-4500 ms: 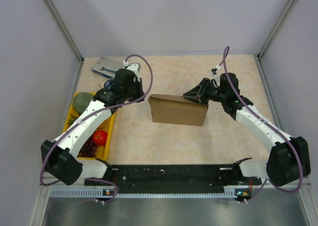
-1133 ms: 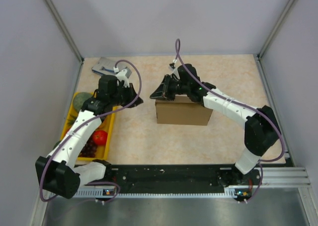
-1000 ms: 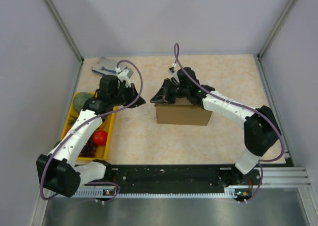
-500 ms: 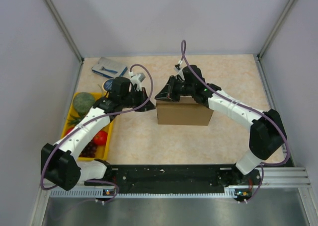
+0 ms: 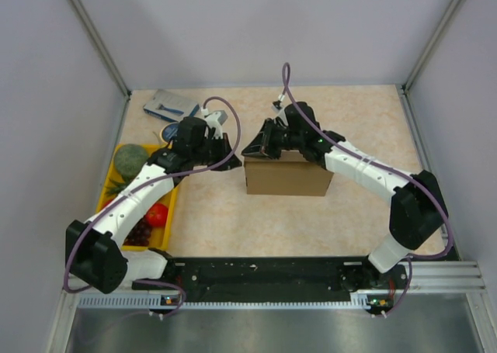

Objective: Fold the paper box

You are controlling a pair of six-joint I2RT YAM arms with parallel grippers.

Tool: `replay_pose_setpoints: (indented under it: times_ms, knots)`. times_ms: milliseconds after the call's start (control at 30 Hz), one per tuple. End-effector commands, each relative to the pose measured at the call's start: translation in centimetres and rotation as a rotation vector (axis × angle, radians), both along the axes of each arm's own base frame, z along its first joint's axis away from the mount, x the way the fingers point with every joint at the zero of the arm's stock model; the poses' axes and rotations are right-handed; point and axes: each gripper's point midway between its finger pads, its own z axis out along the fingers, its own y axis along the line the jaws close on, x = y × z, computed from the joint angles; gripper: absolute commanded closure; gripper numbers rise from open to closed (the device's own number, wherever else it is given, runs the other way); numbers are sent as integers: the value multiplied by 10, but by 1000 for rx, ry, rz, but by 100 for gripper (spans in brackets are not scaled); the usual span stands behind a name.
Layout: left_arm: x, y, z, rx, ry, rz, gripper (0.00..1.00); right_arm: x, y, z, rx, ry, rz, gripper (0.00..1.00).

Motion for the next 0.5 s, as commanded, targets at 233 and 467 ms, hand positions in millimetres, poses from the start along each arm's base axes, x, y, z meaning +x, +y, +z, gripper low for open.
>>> replay_pose_setpoints:
  times_ms: [233,467]
  knots:
    - [3,-34,20,-65,-49,-43,100,-19,6,-23,48,38,-40,93]
    - [3,-28,14,-48,-47,-11,100,-11,-1,-5,75,10,-54,93]
